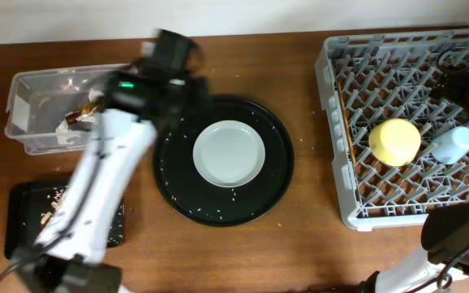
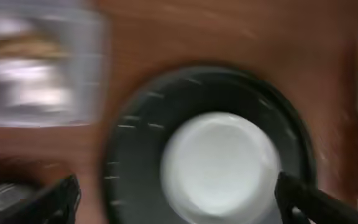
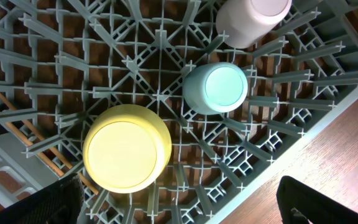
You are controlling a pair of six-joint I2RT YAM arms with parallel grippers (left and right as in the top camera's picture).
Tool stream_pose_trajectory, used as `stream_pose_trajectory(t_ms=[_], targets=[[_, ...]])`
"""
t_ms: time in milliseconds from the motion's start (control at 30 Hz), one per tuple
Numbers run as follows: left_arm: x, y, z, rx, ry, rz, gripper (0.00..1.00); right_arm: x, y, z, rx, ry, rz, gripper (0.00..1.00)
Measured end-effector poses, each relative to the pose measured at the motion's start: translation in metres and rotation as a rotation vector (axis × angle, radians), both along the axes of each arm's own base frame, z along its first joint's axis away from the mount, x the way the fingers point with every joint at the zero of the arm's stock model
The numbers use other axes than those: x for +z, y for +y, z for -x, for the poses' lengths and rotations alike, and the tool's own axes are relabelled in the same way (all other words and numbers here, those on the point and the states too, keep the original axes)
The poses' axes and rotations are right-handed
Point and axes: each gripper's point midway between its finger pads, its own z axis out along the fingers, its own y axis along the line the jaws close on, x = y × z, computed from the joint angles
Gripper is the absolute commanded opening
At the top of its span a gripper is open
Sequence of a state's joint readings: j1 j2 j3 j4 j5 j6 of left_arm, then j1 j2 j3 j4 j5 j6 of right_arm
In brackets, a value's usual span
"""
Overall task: Sort waste into correct bins and load items into the dishwasher rack
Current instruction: 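Set the empty white plate on the black platter, then grasp the white plate edge with the right gripper, then stand the white plate upright in the rack's back slots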
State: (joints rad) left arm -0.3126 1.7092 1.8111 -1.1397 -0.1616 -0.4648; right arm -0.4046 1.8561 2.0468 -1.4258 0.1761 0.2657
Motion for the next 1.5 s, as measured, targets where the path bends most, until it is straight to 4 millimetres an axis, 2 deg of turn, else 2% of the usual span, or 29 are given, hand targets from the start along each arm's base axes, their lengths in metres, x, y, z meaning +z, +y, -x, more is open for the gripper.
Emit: stream_pose_trajectory(t_ms=[33, 67, 100, 167, 200, 233, 300, 367, 400, 433, 467, 500, 567, 633, 733, 833, 900, 933, 967, 1000, 1033, 1100, 1167, 1267, 1333, 1367, 1400, 1433, 1500], targets=[[0.005, 0.048, -0.001, 0.126, 0.004, -0.013, 0.99, 0.0, 0.0, 0.0, 0.0, 0.0, 0.0, 0.98], [-0.002, 0.115, 0.009, 0.308, 0.063, -0.02, 0.99, 0.0, 0.0, 0.0, 0.0, 0.0, 0.0, 0.98], [-0.006, 0.152, 0.018, 0.415, 0.094, -0.002, 0.99, 0.001, -0.001, -0.004, 0.0, -0.016, 0.006, 0.99], [-0.009, 0.193, 0.029, 0.525, 0.116, 0.077, 0.99, 0.002, 0.008, -0.015, 0.023, -0.07, -0.05, 0.98], [-0.011, 0.212, 0.038, 0.582, 0.133, 0.104, 0.99, -0.001, 0.025, -0.017, 0.053, -0.088, -0.145, 0.98], [-0.013, 0.214, 0.042, 0.59, 0.146, 0.12, 0.99, -0.003, 0.041, -0.014, 0.071, -0.08, -0.23, 0.98], [-0.015, 0.211, 0.046, 0.588, 0.164, 0.138, 0.99, 0.004, 0.107, -0.026, 0.264, -0.142, -0.485, 0.98], [-0.015, 0.211, 0.045, 0.585, 0.164, 0.142, 0.99, 0.001, 0.197, -0.032, 0.543, -0.099, -0.559, 0.98], [-0.015, 0.21, 0.045, 0.584, 0.165, 0.146, 0.99, -0.005, 0.235, -0.031, 0.651, -0.071, -0.561, 0.98], [-0.015, 0.21, 0.046, 0.583, 0.166, 0.148, 0.99, -0.013, 0.284, -0.039, 0.804, -0.079, -0.513, 0.98], [-0.015, 0.209, 0.045, 0.583, 0.166, 0.148, 0.99, -0.023, 0.319, -0.04, 0.901, -0.072, -0.483, 0.98], [-0.015, 0.209, 0.045, 0.583, 0.166, 0.148, 0.99, -0.043, 0.361, -0.039, 1.008, -0.06, -0.449, 0.99], [-0.015, 0.21, 0.045, 0.583, 0.166, 0.148, 0.99, -0.082, 0.407, -0.038, 1.066, -0.025, -0.408, 0.95], [-0.015, 0.209, 0.045, 0.583, 0.166, 0.149, 0.99, -0.131, 0.421, -0.034, 1.001, 0.08, -0.348, 0.93], [-0.015, 0.209, 0.045, 0.583, 0.166, 0.149, 0.99, -0.188, 0.409, -0.036, 0.896, 0.202, -0.301, 0.85], [-0.015, 0.209, 0.045, 0.583, 0.166, 0.149, 0.99, -0.219, 0.4, -0.034, 0.859, 0.274, -0.295, 0.69], [-0.015, 0.21, 0.045, 0.583, 0.166, 0.148, 0.99, -0.225, 0.399, -0.033, 0.85, 0.289, -0.292, 0.63], [-0.015, 0.209, 0.045, 0.583, 0.166, 0.149, 0.99, -0.225, 0.399, -0.033, 0.851, 0.289, -0.292, 0.54], [-0.015, 0.209, 0.045, 0.583, 0.166, 0.149, 0.99, -0.228, 0.398, -0.033, 0.846, 0.294, -0.29, 0.43], [-0.015, 0.209, 0.045, 0.583, 0.166, 0.149, 0.99, -0.231, 0.398, -0.033, 0.847, 0.301, -0.288, 0.23], [-0.015, 0.209, 0.045, 0.583, 0.166, 0.149, 0.99, -0.233, 0.397, -0.032, 0.848, 0.308, -0.288, 0.13], [-0.015, 0.209, 0.045, 0.583, 0.166, 0.149, 0.99, -0.233, 0.394, -0.027, 0.84, 0.332, -0.285, 0.04], [-0.015, 0.209, 0.045, 0.583, 0.165, 0.149, 0.99, -0.229, 0.388, -0.022, 0.815, 0.37, -0.296, 0.04], [-0.015, 0.209, 0.045, 0.583, 0.166, 0.149, 0.99, -0.201, 0.369, -0.034, 0.776, 0.376, -0.305, 0.04], [-0.015, 0.209, 0.045, 0.583, 0.165, 0.149, 0.99, -0.153, 0.342, -0.057, 0.75, 0.313, -0.304, 0.04], [-0.015, 0.21, 0.045, 0.583, 0.165, 0.148, 0.99, -0.112, 0.319, -0.075, 0.74, 0.229, -0.293, 0.04], [-0.015, 0.209, 0.045, 0.583, 0.166, 0.149, 0.99, -0.069, 0.291, -0.088, 0.709, 0.133, -0.27, 0.04], [-0.015, 0.21, 0.045, 0.583, 0.166, 0.148, 0.99, -0.037, 0.26, -0.094, 0.665, 0.067, -0.233, 0.04], [-0.015, 0.209, 0.045, 0.583, 0.166, 0.149, 0.99, 0.041, 0.151, -0.095, 0.464, -0.098, -0.029, 0.04]])
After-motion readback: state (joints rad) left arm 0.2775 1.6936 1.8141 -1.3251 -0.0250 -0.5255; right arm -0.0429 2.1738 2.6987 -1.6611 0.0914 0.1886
